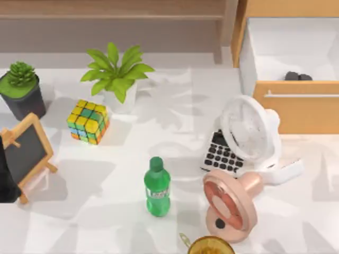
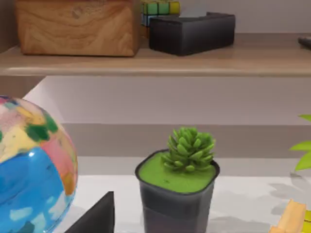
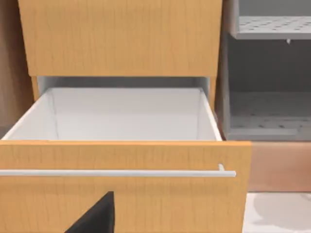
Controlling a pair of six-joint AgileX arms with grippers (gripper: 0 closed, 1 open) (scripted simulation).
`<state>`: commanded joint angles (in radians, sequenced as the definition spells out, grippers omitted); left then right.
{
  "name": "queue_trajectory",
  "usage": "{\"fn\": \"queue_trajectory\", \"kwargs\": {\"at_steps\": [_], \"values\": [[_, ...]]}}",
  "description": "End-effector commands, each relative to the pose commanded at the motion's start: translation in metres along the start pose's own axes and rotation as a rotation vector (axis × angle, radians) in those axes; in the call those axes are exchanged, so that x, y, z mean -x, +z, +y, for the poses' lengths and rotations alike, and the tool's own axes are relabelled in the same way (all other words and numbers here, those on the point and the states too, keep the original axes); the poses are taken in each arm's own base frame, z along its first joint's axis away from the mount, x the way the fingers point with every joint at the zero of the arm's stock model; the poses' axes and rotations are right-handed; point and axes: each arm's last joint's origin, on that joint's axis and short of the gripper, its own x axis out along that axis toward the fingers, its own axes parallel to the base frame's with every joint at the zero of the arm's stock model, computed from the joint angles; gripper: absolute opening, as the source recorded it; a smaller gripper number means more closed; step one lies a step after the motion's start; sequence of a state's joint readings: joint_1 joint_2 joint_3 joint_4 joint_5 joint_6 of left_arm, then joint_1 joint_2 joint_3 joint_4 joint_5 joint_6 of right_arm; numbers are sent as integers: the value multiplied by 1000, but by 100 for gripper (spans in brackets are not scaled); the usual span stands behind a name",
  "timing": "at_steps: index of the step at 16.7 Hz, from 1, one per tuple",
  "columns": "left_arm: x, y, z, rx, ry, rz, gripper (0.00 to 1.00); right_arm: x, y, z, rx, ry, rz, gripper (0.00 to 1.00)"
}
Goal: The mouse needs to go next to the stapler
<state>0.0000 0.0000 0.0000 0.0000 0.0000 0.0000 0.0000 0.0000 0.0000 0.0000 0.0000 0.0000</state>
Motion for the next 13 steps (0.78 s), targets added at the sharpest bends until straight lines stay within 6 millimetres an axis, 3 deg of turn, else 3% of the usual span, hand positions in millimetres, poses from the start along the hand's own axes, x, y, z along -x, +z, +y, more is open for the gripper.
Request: {"fn": "queue_trajectory", "kwargs": {"at_steps": [3,6,10,13], "values": [[0,0,0,0,0,0,100,0,2,0,-2,0,7,100],[0,0,0,0,0,0,100,-2,17,1,-21,4,67,100],[0,0,0,0,0,0,100,-16,64,3,-69,7,226,100],[0,0,0,0,0,0,100,-50,108,7,-111,2,396,100]]}}
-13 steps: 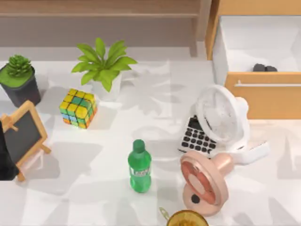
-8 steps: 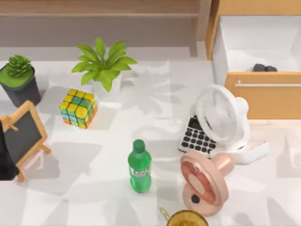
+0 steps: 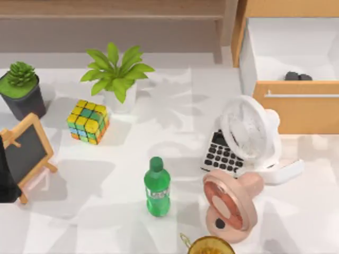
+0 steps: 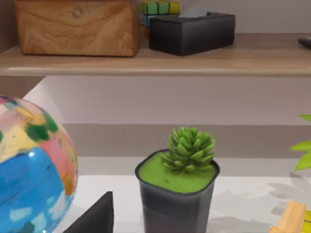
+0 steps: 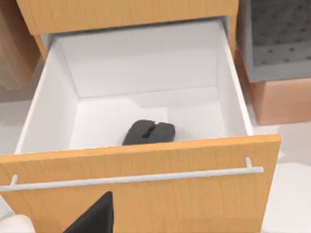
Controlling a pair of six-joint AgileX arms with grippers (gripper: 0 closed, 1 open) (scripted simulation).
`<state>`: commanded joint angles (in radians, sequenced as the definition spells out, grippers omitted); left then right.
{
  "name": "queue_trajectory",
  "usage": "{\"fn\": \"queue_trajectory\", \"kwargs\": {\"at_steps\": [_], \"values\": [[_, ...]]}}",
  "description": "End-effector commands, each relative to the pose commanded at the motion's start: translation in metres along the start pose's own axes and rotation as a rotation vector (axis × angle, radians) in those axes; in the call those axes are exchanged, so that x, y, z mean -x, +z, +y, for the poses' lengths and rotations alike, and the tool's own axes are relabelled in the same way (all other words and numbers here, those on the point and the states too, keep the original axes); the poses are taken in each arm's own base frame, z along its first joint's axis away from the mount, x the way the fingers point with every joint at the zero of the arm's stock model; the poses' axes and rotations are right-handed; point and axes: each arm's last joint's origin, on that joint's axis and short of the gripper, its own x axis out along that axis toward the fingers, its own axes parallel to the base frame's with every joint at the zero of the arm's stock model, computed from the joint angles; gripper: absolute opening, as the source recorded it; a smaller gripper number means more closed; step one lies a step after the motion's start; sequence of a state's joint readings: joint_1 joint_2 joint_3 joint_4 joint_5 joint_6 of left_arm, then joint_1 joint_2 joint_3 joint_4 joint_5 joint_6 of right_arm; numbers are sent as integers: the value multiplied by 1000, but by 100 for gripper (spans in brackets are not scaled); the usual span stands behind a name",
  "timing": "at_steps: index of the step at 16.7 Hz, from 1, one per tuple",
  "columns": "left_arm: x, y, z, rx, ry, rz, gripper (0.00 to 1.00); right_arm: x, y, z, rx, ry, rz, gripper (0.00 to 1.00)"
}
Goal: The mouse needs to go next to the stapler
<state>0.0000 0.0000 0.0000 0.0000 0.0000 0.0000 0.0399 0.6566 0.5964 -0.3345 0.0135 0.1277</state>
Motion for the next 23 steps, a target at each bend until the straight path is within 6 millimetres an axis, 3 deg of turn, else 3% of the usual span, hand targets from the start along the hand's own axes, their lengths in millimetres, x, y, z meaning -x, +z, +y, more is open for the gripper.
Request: {"fn": "queue_trajectory", "kwargs": {"at_steps": [4,9,12,16,19,23], "values": [[0,0,0,0,0,0,100,-61,61,16,-56,-28,274,100],[0,0,0,0,0,0,100,-164,93,38,-109,-87,576,100],[0,0,0,0,0,0,100,-229,86,50,-128,-132,737,100],[0,0,0,0,0,0,100,-297,54,62,-140,-195,920,100],[0,0,0,0,0,0,100,-329,30,64,-151,-239,1016,100],[0,0,0,0,0,0,100,-344,19,64,-164,-259,1046,100]]}}
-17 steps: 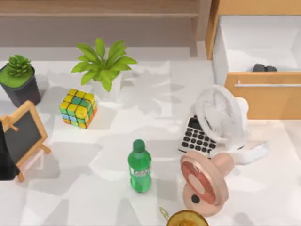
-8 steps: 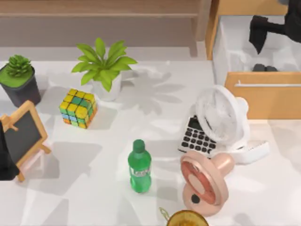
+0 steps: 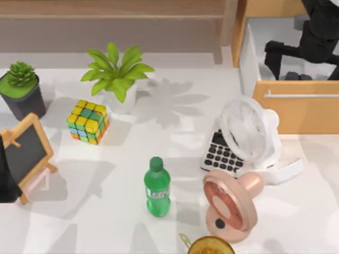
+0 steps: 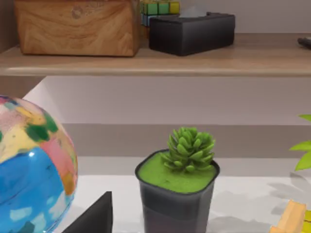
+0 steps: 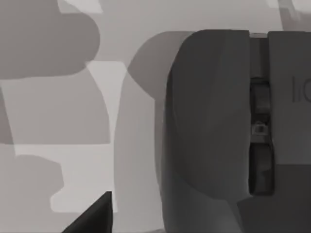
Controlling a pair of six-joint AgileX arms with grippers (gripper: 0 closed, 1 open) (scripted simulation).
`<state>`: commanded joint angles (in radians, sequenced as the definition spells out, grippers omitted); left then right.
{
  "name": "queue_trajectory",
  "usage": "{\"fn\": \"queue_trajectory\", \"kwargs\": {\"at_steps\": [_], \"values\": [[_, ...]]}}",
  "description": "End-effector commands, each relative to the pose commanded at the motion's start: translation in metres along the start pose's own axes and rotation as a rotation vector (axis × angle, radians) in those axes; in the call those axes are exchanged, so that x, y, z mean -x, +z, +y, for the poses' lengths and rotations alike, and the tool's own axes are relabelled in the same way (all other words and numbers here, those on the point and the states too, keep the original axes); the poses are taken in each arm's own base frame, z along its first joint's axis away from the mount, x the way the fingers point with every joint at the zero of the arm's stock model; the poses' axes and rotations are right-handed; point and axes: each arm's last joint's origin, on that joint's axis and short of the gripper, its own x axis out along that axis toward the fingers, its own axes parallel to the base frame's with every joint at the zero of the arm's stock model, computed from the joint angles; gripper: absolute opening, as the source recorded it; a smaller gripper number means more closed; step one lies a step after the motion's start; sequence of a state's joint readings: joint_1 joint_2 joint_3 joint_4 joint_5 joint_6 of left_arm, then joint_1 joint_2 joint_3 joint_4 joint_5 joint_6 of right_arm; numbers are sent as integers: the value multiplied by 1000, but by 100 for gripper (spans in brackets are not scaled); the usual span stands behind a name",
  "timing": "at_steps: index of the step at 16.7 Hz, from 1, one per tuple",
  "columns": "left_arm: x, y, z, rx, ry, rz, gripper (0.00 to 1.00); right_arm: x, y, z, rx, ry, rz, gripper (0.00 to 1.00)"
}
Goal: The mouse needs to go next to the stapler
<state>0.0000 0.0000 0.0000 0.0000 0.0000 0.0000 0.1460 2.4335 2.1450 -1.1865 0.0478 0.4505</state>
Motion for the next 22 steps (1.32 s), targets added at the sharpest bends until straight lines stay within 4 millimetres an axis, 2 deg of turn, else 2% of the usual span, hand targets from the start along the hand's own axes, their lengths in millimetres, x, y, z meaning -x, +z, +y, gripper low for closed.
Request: {"fn": "queue_trajectory", "kwargs": {"at_steps": [9,22], "values": [[0,0,0,0,0,0,100,-2,0,-2,-2,0,-1,100],[0,0,0,0,0,0,100,-15,-1,-1,-1,0,-7,100]]}}
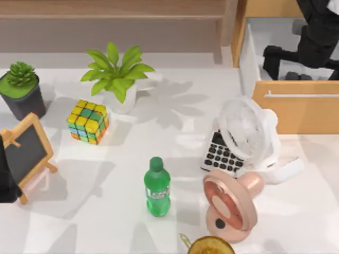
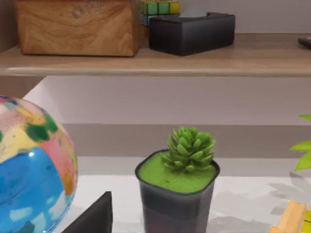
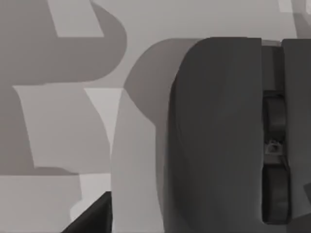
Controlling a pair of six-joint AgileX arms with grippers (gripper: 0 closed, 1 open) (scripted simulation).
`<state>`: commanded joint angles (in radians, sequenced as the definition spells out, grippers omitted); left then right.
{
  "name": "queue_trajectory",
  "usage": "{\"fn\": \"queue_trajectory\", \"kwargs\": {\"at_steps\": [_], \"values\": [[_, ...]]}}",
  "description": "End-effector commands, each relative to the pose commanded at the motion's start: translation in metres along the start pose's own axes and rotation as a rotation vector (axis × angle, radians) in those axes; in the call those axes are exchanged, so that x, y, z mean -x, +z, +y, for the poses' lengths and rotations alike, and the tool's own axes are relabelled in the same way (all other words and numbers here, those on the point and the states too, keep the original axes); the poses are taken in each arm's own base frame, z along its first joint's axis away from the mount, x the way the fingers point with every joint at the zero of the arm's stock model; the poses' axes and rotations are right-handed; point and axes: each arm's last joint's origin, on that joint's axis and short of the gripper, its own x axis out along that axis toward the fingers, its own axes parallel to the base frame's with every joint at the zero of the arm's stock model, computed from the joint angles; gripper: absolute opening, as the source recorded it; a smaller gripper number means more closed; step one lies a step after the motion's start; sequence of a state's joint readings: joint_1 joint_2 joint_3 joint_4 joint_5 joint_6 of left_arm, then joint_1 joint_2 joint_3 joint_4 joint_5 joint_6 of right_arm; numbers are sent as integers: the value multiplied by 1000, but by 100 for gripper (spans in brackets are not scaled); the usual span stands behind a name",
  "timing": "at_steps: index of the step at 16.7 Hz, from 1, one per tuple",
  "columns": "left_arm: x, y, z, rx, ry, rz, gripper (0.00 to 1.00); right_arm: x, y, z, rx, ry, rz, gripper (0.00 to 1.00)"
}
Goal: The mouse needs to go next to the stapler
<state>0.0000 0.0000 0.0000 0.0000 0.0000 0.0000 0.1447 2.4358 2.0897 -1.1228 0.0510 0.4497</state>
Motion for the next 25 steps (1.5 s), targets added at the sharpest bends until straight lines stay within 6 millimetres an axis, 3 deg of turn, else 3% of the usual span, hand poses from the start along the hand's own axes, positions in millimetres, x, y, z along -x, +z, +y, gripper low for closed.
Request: {"fn": "queue_trajectory", "kwargs": {"at_steps": [4,8,21,25], "values": [[0,0,0,0,0,0,100,-15,1,1,1,0,7,100],[0,0,0,0,0,0,100,-15,1,1,1,0,7,100],[0,0,0,0,0,0,100,-15,1,1,1,0,7,2],[0,0,0,0,0,0,100,-15,1,1,1,0,7,0]]}}
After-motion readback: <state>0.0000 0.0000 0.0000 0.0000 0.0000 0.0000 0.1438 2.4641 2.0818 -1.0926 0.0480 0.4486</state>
